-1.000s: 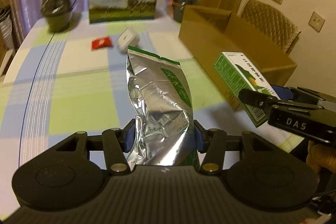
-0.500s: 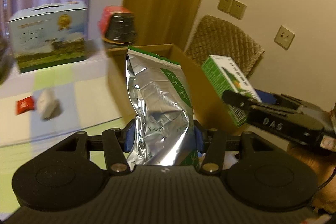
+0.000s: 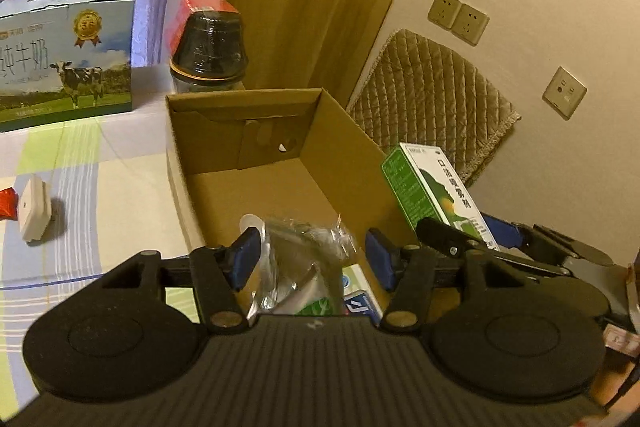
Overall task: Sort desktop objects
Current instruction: 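Open both tools to drop the foil bag and spray box into the cardboard box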
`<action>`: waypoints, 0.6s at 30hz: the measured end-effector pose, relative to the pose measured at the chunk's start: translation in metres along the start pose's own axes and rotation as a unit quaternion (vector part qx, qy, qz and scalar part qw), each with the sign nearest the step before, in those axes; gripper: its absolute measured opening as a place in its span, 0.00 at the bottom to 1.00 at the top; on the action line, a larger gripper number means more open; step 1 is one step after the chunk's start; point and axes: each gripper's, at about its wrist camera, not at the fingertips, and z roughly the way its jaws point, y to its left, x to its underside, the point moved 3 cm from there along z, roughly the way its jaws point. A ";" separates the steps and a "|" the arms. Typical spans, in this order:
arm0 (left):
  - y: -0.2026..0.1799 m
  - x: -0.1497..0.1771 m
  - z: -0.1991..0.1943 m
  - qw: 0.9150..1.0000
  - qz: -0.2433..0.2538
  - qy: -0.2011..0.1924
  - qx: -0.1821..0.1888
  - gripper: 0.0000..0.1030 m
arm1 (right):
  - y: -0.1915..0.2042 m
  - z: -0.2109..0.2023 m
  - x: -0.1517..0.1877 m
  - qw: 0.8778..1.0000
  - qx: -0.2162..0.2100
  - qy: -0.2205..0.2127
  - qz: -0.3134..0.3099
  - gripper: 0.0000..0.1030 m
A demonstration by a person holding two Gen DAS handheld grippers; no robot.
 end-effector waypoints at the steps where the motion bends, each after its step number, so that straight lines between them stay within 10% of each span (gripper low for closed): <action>1: 0.002 0.001 -0.002 1.000 0.000 -0.002 -0.003 0.51 | -0.001 0.004 0.000 1.000 -0.001 0.003 0.000 0.51; 18: 0.029 0.022 -0.045 0.999 0.026 -0.019 -0.039 0.62 | -0.002 0.003 -0.012 0.999 -0.015 -0.005 0.028 0.62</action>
